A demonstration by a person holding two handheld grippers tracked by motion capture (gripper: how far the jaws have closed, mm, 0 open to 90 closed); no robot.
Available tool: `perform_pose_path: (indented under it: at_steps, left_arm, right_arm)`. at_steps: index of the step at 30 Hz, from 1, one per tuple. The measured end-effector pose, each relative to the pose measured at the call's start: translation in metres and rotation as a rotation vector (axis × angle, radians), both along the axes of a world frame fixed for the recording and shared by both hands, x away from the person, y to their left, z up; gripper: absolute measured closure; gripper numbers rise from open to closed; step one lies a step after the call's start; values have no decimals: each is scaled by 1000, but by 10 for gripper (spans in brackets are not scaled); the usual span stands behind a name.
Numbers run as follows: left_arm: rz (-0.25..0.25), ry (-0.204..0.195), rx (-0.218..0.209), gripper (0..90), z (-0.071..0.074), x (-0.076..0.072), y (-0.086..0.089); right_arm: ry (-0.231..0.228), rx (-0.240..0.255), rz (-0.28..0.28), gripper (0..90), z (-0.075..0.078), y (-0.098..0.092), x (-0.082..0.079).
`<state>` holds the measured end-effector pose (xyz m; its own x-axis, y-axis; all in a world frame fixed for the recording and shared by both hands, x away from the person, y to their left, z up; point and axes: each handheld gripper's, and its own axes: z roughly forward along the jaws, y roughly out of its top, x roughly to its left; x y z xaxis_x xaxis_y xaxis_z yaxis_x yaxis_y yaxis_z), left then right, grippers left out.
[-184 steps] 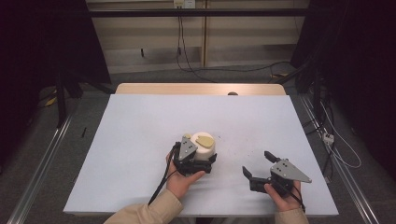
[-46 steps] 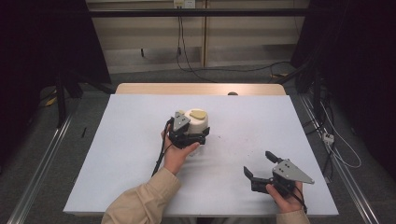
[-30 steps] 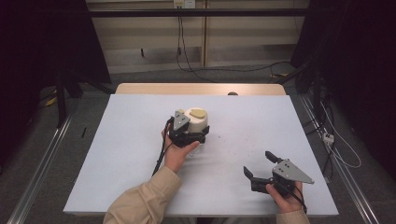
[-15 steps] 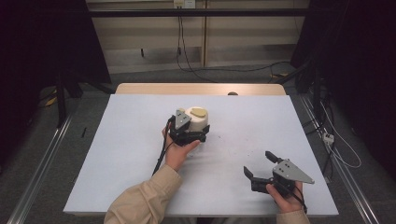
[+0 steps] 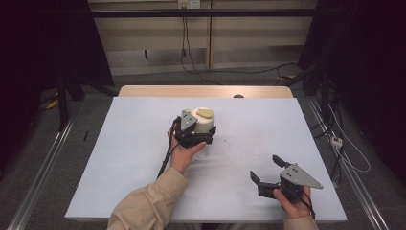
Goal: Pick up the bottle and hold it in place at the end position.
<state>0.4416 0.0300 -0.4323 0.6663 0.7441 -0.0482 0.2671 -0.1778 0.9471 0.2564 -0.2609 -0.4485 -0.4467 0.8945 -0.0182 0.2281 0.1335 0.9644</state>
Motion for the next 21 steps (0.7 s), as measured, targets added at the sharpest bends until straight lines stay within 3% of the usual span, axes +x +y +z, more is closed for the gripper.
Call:
perform_pose_path:
  at_steps: [21]
  left_arm:
    - [18, -2, 22, 53, -5, 7, -3]
  right_arm:
    - [-1, -3, 6, 47, 0, 0, 0]
